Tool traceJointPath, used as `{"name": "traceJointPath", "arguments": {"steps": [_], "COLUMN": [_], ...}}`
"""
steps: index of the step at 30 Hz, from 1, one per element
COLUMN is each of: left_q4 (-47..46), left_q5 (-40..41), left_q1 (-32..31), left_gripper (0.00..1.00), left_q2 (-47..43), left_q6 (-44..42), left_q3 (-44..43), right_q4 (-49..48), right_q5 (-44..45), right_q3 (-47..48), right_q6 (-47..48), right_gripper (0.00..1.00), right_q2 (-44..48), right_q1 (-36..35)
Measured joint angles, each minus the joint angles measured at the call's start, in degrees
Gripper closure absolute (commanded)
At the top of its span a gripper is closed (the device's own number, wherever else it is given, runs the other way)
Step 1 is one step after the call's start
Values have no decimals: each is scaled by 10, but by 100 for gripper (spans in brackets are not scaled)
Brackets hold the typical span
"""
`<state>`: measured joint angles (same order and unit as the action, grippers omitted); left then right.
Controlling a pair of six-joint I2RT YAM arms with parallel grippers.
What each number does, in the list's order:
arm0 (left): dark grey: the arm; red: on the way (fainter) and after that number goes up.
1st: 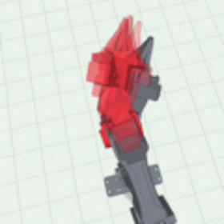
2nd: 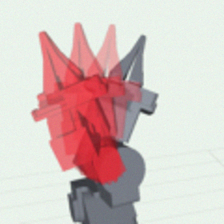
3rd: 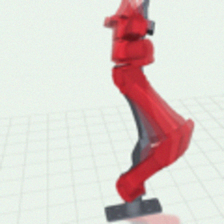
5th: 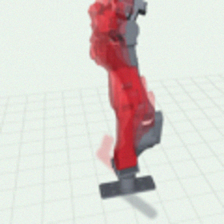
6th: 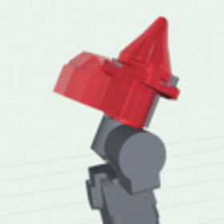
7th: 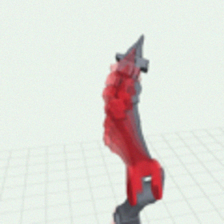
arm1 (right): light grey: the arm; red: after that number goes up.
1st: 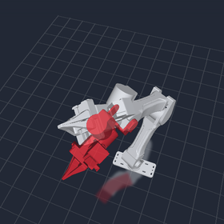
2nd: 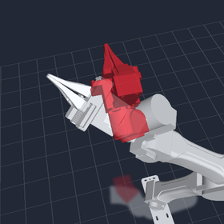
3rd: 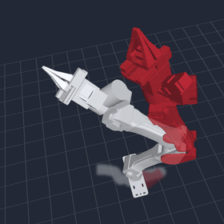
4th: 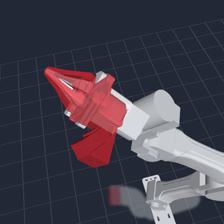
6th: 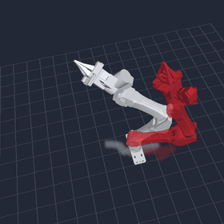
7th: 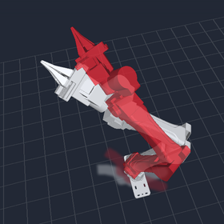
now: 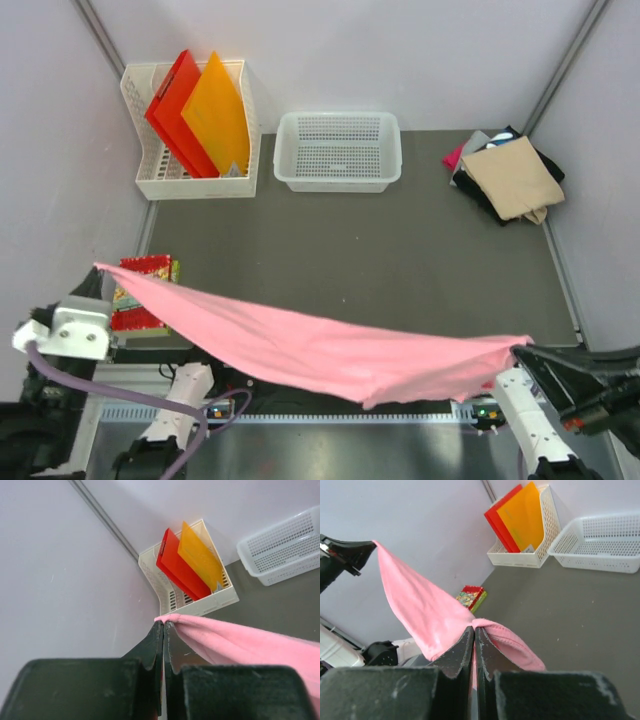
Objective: Fold and stack the t-shirts
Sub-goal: Flatten out the tshirt
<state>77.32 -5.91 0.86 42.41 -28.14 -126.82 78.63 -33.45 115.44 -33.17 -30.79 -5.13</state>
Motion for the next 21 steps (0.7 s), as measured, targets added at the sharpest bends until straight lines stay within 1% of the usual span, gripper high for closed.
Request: {"name": "traceJointPath", "arguments": {"steps": [2, 4, 6, 9, 10, 12, 13, 15, 18, 21], "left_q4": [4, 9, 9, 3, -5, -14, -29, -52, -114, -178], "left_q5": [-17, -31, -37, -35, -35, -33, -32, -31, -27, -21], "left_q1": [27, 43, 45, 45, 46, 46, 47, 47, 47, 47], "left_gripper": [100, 100, 100, 100, 100, 100, 100, 100, 100, 100], "left_q2": [-21, -37, -47, -64, -71, -78, -80, -75, -37, 36], "left_q6": [-15, -25, -31, -37, -41, -52, -59, -71, -90, -106], "left_q3": [23, 49, 80, 170, 226, 308, 371, 455, 578, 652], "right_q4": [-6, -8, -7, -9, -12, -10, -11, -11, -54, -116], "right_q5": [-5, -5, 0, 31, 47, 78, 97, 130, 170, 201], "right_q3": [9, -6, -46, -132, -176, -245, -283, -336, -408, -472], "right_q6": [1, 6, 14, 31, 38, 46, 50, 52, 51, 49], "right_gripper": [100, 100, 100, 100, 100, 100, 100, 100, 100, 100], "right_q2": [10, 25, 37, 41, 41, 35, 31, 15, -9, -46], "right_q1": [1, 4, 5, 6, 7, 7, 7, 8, 8, 8]}}
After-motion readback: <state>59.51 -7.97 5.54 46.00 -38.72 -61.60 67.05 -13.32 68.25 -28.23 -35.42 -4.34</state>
